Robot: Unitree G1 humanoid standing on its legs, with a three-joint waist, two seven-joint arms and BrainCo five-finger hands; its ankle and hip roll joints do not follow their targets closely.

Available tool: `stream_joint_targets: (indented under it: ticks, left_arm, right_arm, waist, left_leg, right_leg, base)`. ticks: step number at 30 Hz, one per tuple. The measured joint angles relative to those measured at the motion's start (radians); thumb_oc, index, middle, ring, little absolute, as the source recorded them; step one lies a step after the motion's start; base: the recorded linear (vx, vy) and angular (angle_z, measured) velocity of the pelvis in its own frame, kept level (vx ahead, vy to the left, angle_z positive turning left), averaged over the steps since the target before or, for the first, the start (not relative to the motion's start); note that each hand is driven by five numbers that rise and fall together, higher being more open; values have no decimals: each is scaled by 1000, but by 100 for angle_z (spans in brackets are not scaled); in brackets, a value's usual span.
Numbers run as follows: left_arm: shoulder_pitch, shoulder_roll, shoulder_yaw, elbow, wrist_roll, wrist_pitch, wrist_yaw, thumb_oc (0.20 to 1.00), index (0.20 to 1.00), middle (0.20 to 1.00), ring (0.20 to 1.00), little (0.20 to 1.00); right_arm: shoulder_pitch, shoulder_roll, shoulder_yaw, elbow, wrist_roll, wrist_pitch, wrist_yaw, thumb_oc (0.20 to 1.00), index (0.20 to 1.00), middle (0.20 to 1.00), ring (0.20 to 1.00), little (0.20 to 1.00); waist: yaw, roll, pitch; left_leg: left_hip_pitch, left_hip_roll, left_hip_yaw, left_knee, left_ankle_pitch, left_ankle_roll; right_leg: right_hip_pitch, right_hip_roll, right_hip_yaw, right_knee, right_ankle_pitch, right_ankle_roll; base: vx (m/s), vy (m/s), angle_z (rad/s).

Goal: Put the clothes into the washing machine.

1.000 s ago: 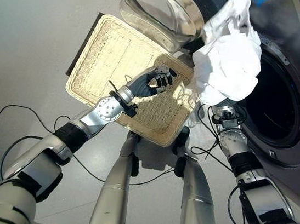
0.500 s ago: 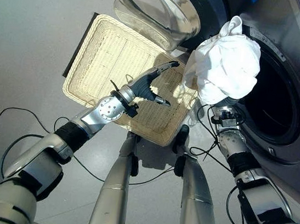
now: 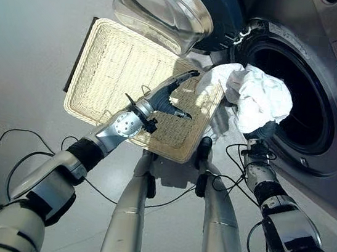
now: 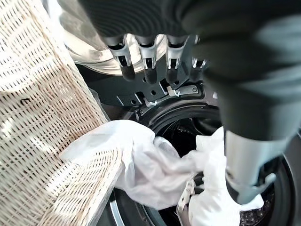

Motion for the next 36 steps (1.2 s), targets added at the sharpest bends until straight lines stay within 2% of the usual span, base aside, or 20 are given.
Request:
stream_joint_targets:
  ticks: [2,6,9,18,24,28,31,32,36]
  left_arm:
    - [-3,5,1,-7,-1,-1,7,1000,1000,1000,1000,1000]
    - [-8,9,-10,-52,-11,26,15,1000,1000,1000,1000,1000]
    - [-19,9,-42,-53,-20,48,20,1000,1000,1000,1000,1000]
    - [-24,5,-45,-117,-61,85,21,1000,1000,1000,1000,1000]
    - [-24,31,-46,-188,-89,89,0,1000,1000,1000,1000,1000]
    - [-19,64,-46,-239,-110,93,-14,1000,1000,1000,1000,1000]
    - [-21,70,-45,-242,-126,93,-20,1000,1000,1000,1000,1000]
    - [-22,71,-45,-243,-127,93,-26,1000,1000,1000,1000,1000]
    - [-25,79,-46,-244,-127,93,-29,1000,1000,1000,1000,1000]
  right_arm:
    - [-5,-1,-37,12,24,-6,-46,200,200,200,200,200]
    - [-35,8,-171,40,88,-37,-230,200,200,200,200,200]
    - [-57,8,-190,43,95,-47,-307,200,200,200,200,200]
    - [-110,-33,-187,51,95,-77,-327,200,200,200,200,200]
    - [-155,-123,-185,60,96,-70,-417,200,200,200,200,200]
    - [-202,-147,-186,38,96,-78,-443,200,200,200,200,200]
    - [-230,-145,-188,-8,96,-126,-459,200,200,200,200,200]
    - [-240,-145,-191,-35,96,-171,-483,200,200,200,200,200]
    - [-291,-149,-224,-51,98,-265,-545,200,200,200,200,200]
  waist:
    - [2,7,1]
    - [1,33,4]
    - [2,42,4]
    - [7,45,5]
    - [27,47,5]
    - [29,47,6]
    - [32,48,6]
    - [32,48,6]
    - [30,48,6]
  left_leg:
    - [2,0,6,0,0,0]
    - [3,-3,7,-2,0,1]
    - [3,-3,7,-2,0,1]
    - [0,-7,-2,-1,4,5]
    - [-12,-14,-19,0,9,9]
    - [-24,-16,-21,1,10,10]
    - [-24,-17,-21,1,10,10]
    - [-25,-17,-22,0,10,10]
    - [-25,-17,-22,1,10,10]
  right_leg:
    - [-1,2,7,1,1,0]
    - [-2,2,9,1,3,1]
    - [-3,2,10,2,3,1]
    - [-3,-5,3,7,3,1]
    - [-8,-16,-12,13,1,3]
    - [-17,-18,-16,14,1,4]
    - [-16,-18,-17,12,1,5]
    - [-17,-18,-18,12,1,5]
    - [-17,-18,-19,12,1,5]
  base:
    - [18,66,-5]
    - [0,0,0]
    - [0,0,0]
    - [-5,-30,3]
    - [-8,-55,7]
    - [4,-31,5]
    - [-1,-25,0]
    - [0,0,0]
    - [0,0,0]
